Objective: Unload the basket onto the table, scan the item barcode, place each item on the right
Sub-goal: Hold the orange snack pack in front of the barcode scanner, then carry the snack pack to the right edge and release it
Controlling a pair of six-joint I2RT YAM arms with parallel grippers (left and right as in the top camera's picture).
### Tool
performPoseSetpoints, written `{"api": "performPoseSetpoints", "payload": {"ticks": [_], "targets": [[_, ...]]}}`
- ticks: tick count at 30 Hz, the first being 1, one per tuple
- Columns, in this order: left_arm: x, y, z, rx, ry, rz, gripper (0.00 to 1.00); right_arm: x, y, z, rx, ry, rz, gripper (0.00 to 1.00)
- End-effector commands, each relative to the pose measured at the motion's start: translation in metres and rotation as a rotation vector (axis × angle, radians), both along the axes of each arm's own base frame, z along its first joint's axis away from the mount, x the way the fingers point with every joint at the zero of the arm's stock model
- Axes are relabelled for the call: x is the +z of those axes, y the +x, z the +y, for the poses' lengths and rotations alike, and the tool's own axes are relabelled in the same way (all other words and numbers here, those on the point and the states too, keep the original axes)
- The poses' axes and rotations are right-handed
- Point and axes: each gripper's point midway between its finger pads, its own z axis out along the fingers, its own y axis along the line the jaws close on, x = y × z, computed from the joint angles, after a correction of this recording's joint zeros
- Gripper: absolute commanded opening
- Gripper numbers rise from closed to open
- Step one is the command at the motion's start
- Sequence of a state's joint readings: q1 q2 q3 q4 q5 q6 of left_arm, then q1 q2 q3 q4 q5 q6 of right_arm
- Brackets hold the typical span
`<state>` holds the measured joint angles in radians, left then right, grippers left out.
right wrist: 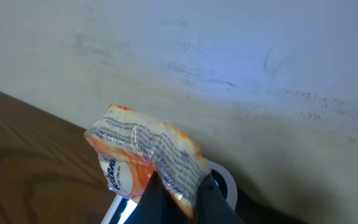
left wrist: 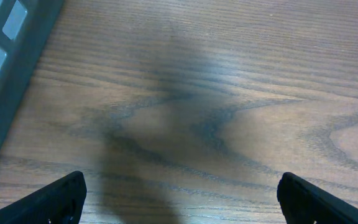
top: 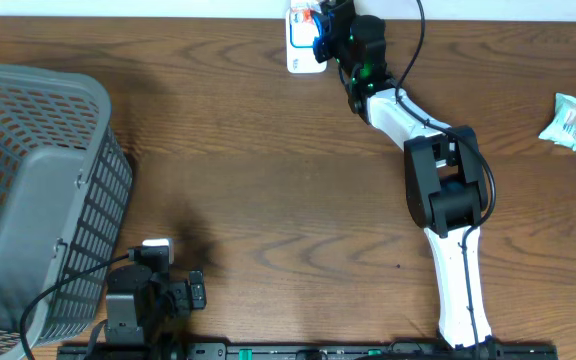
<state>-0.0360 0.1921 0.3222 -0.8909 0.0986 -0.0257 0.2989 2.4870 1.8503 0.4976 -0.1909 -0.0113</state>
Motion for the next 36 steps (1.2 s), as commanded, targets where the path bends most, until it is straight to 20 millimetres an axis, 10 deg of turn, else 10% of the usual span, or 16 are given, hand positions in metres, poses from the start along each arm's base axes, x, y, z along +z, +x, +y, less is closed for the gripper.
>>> {"api": "performPoseSetpoints", "payload": {"ticks": [1,7,16,27,34,36], "targets": [[0.003,0.000,0.001,0.005,0.001,-0.008,0.98,-0.002,-0.001,0.007,0.010,0.021,0.012,0.01],[0.003,0.000,0.001,0.005,0.001,-0.008,0.98,0.039,0.003,-0.025,-0.080,0.014,0.014,0.01],[0.003,0.000,0.001,0.005,0.001,-0.008,0.98,0.090,-0.026,-0.246,-0.728,-0.167,0.229,0.01],[0.003,0.000,0.001,0.005,0.001,-0.008,0.98,-0.022,-0.088,-0.486,-1.159,-0.252,0.534,0.01],[0.003,0.000,0.001,0.005,0.001,-0.008,0.98,-0.101,-0.131,-0.547,-1.244,-0.263,0.728,0.01],[0.003,0.000,0.001,0.005,0.001,-0.008,0.98,-0.100,-0.137,-0.555,-1.259,-0.260,0.734,0.17]]}}
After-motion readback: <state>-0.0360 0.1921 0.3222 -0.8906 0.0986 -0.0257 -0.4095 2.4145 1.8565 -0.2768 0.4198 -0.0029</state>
